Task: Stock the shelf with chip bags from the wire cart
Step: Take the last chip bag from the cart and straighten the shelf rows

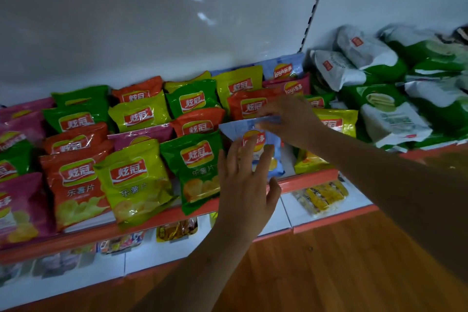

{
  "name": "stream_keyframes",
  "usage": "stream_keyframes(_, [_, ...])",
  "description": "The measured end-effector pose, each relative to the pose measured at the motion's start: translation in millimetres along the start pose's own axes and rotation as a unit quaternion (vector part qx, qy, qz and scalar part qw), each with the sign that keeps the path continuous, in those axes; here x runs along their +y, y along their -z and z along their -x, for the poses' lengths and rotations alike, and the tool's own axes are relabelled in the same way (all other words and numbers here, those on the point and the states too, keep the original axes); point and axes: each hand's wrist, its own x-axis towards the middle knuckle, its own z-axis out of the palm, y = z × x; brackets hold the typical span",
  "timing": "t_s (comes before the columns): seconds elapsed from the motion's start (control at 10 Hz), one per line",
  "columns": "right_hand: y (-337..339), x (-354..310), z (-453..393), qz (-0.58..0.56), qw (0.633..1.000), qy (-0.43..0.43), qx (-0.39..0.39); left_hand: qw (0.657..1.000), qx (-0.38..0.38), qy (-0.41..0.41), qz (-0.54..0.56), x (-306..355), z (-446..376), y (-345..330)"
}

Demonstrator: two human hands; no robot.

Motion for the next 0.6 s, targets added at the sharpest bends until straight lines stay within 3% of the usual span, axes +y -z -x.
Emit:
stream_keyframes(0.1, [27.8,17.7,6.3,0.026,0.997,-0.017,0.065,0.999,-0.02,-0.028,-0.036,1.7,1.4,-9.9])
stream_keyframes(0.2, [65.8,52.4,25.9,0.01,0.994,-0.112,0.01,0.998,0.005,-0.05,-0.044,3.7,-3.6,-10.4])
stream_keyframes(0.3, [79.1,71.4,43.9,0.067,0.981,-0.161,-0.086,0.994,-0.004,-0.096,-0.05,9.7,-8.3,-14.4])
stream_keyframes(0.4, [69.8,70.3,44.9,0.109,0.979,-0.132,-0.112,0.989,-0.036,-0.13,-0.068,14.6,-8.5,-23.1])
stream_keyframes(0.5, [59.9,67.3,31.3,0.079,0.99,-0.101,-0.061,0.987,-0.055,-0.126,-0.082,13.5,-10.2,-29.8])
stream_keyframes(0.6, [50.4,63.7,28.2,0.124,0.988,-0.078,-0.042,0.988,-0.06,-0.122,-0.066,16.7,-9.1,-26.3])
